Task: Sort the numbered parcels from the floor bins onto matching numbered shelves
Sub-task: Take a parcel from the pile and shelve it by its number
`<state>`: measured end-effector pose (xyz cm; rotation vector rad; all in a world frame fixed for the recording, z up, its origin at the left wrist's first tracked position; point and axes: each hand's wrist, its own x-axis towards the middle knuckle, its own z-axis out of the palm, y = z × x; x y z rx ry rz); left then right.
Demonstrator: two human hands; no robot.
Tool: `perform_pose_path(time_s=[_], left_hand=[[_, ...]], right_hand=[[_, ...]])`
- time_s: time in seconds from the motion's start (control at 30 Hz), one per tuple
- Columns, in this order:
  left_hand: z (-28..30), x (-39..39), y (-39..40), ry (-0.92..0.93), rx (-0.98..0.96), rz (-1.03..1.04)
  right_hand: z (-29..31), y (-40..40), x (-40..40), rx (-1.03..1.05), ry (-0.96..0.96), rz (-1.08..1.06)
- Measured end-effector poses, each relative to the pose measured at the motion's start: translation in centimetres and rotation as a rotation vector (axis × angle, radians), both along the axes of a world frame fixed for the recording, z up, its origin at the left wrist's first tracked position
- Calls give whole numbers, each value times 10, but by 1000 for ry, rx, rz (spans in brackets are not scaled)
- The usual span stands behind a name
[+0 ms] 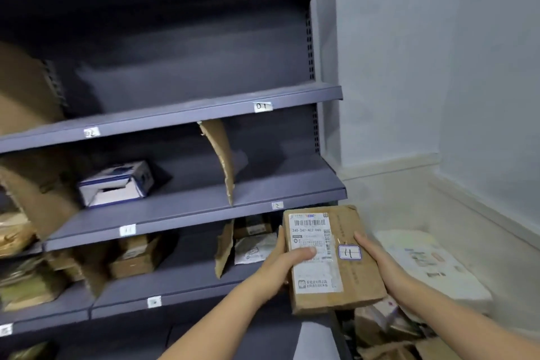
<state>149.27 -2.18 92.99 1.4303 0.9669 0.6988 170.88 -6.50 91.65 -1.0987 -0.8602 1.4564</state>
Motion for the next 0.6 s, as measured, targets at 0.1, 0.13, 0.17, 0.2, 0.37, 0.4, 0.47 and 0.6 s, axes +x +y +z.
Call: perform_pose_path(time_s=[0.1, 0.13, 0.17, 0.2, 0.37, 0.4, 0.47, 0.6], left_hand=[[-2, -42, -6, -27, 3, 70], [-5, -57, -7, -43, 0, 95], [-7, -72, -8, -56, -3, 123], [-8, -88, -9, -65, -6, 159], [-9, -160, -17, -104, -2, 228], [-8, -173, -17, -105, -3, 238], [-8, -198, -16, -108, 2, 250], [-10, -253, -16, -98, -11, 257]], right_hand=[[1, 17, -40, -20, -9, 89], [1, 22, -54, -37, -23, 114], [0, 27, -69, -49, -31, 131], [0, 31, -83, -48, -44, 144], [-1, 45, -154, -84, -87, 257], [0, 47, -167, -91, -116, 266], [3, 49, -191, -97, -152, 293], [-1, 50, -244, -87, -173, 319]])
